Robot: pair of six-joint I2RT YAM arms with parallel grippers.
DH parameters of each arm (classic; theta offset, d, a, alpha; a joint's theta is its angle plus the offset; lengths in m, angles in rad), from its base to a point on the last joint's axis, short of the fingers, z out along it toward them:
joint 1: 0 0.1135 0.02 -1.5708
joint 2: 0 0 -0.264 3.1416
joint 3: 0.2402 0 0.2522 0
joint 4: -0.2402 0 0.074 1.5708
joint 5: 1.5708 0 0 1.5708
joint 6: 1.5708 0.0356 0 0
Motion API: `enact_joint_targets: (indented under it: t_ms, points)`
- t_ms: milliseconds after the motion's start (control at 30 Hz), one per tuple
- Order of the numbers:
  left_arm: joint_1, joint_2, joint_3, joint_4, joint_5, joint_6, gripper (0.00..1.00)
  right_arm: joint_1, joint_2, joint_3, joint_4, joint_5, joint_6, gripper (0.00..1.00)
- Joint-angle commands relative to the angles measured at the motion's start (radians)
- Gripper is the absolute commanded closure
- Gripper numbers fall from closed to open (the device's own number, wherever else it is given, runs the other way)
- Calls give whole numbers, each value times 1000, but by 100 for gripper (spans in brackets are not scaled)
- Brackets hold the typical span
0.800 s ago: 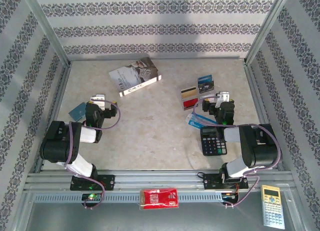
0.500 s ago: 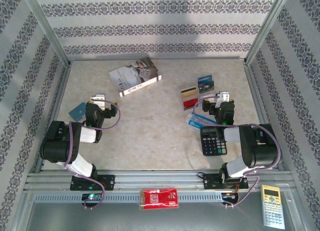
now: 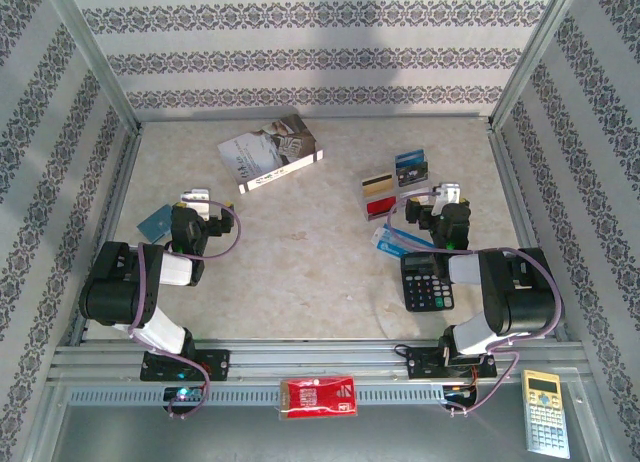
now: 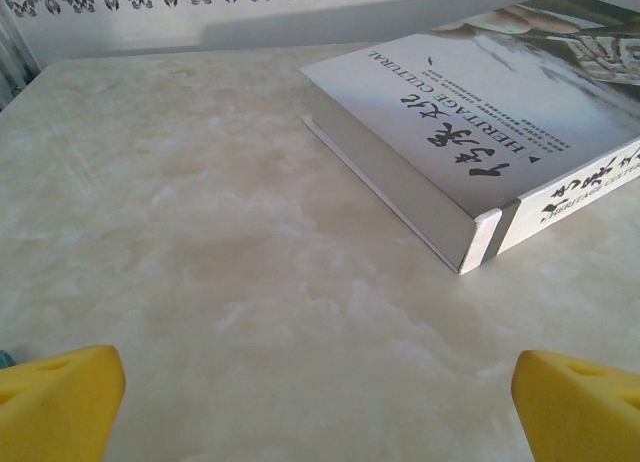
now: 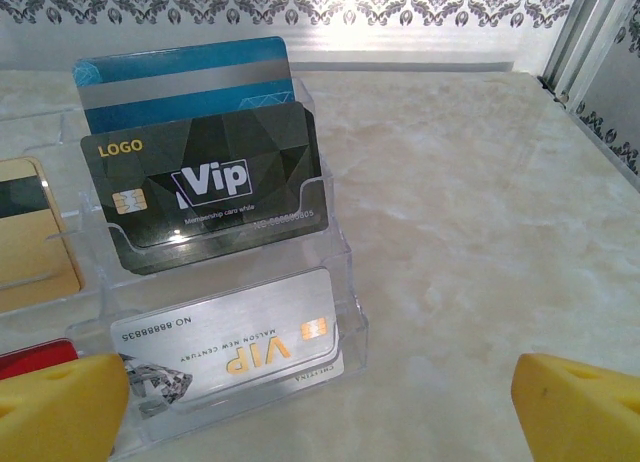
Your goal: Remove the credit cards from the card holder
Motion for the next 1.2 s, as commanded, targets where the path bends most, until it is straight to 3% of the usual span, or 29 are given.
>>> enact_joint_targets:
  t_ms: [0,167,267,433,600,700,867,967,1167]
  points:
    - [8,5,19,-23,21,-6,0,-5,6,7,31,-21,8,2]
    - [7,-11,-25,54,27,1,0,-3,-84,-15,12,-7,10,2]
    - [6,-98,-36,4,-6,-11,0,1,-179,-15,-66,14,8,2]
    - [5,-333,21,-287,-62,-69,0,32,-333,18,-241,107,47,2]
    - [6,-540,105,-571,-72,-241,0,43,-465,131,-584,111,250,2]
    - [7,-631,126,-686,-92,-444,0,43,-498,208,-756,44,345,2]
    - [9,-661,151,-758,138,-531,0,40,-454,320,-895,-122,477,2]
    - [10,-650,149,-801,112,-591,0,41,-383,396,-960,-209,525,2]
    - [18,-648,162,-953,-7,-589,0,67,-267,425,-918,-370,612,2]
